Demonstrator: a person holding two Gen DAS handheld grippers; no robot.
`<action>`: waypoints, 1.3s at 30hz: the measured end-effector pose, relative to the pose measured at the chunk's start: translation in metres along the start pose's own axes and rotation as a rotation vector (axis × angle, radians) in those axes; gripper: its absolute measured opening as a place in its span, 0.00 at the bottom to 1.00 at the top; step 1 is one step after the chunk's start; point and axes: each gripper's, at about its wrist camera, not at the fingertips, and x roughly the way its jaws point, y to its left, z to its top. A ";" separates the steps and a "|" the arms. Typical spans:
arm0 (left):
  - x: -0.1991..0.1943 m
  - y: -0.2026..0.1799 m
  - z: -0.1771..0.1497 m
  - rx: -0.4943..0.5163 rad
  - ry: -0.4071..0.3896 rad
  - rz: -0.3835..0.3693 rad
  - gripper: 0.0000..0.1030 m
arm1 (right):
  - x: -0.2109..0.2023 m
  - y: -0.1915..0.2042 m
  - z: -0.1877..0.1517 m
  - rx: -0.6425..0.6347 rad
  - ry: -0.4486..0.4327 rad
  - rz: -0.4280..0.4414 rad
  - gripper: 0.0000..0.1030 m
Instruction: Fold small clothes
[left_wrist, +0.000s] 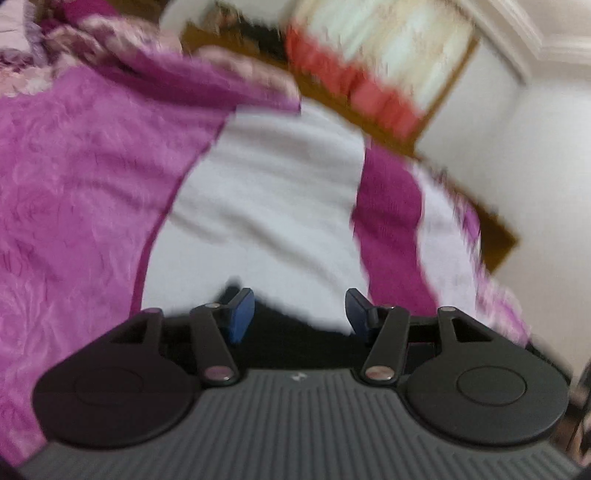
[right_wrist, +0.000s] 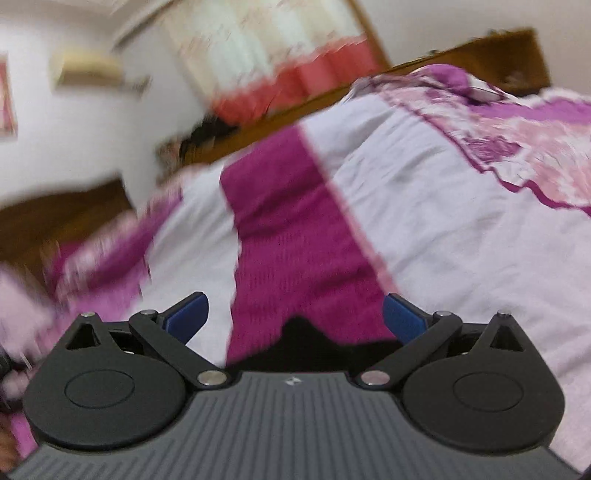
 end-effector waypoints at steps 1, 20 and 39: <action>0.003 0.001 -0.002 0.002 0.039 0.012 0.55 | 0.002 0.004 -0.002 -0.024 0.003 -0.014 1.00; -0.048 -0.024 -0.072 0.391 0.207 0.306 0.56 | -0.086 0.064 -0.015 -0.402 0.054 -0.268 1.00; -0.093 -0.129 -0.136 0.858 -0.340 0.211 0.72 | -0.116 -0.051 -0.021 0.037 0.244 -0.291 1.00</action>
